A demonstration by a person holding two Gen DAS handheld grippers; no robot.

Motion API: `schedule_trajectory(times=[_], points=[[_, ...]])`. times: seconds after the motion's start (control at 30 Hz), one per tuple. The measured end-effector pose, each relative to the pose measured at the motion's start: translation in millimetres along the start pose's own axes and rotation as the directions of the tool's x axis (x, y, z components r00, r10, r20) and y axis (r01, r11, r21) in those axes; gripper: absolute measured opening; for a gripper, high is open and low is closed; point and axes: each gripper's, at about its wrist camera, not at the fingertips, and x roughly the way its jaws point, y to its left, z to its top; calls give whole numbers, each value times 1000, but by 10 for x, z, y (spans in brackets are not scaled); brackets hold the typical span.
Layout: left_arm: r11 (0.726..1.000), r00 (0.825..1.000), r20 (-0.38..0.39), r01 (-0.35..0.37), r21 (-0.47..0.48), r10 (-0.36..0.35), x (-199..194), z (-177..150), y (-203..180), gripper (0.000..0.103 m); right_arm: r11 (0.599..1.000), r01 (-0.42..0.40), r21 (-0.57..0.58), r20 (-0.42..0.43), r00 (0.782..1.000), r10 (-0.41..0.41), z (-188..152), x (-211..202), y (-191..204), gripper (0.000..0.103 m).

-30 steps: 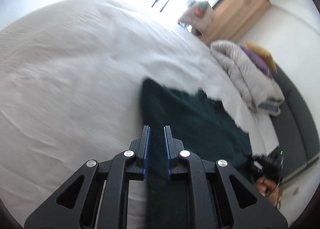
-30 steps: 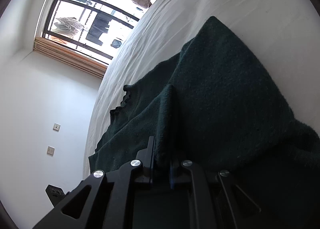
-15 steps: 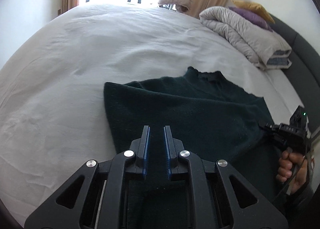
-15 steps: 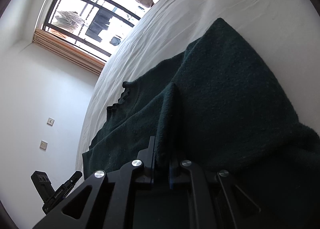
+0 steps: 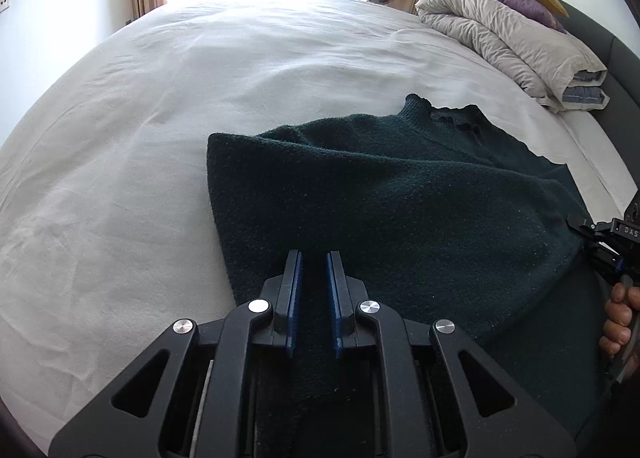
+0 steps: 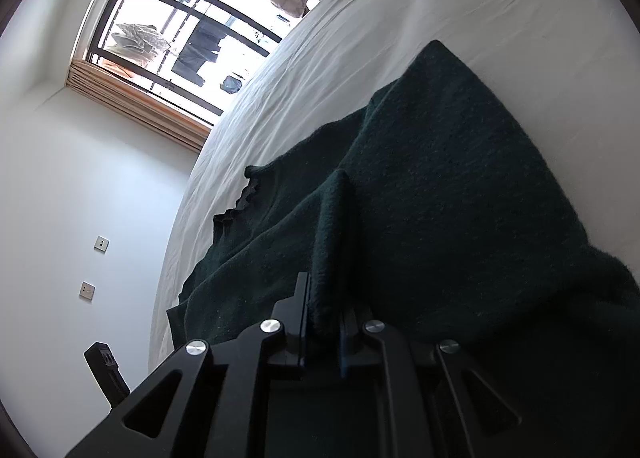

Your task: Fold small clothes

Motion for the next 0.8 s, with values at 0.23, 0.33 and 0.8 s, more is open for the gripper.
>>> schedule_trajectory(times=[0.23, 0.33, 0.8], points=[[1000, 1000, 5, 8, -3, -8, 31, -4, 34, 12, 998, 51, -42, -15, 999, -51, -9, 7, 41, 11], [1000, 1000, 10, 26, -16, -26, 18, -25, 75, 12, 994, 106, -20, 28, 994, -106, 1, -126, 29, 16], [999, 999, 19, 30, -13, -29, 16, -60, 87, 12, 966, -85, -246, -87, 994, 65, -128, 436, 1114, 26]])
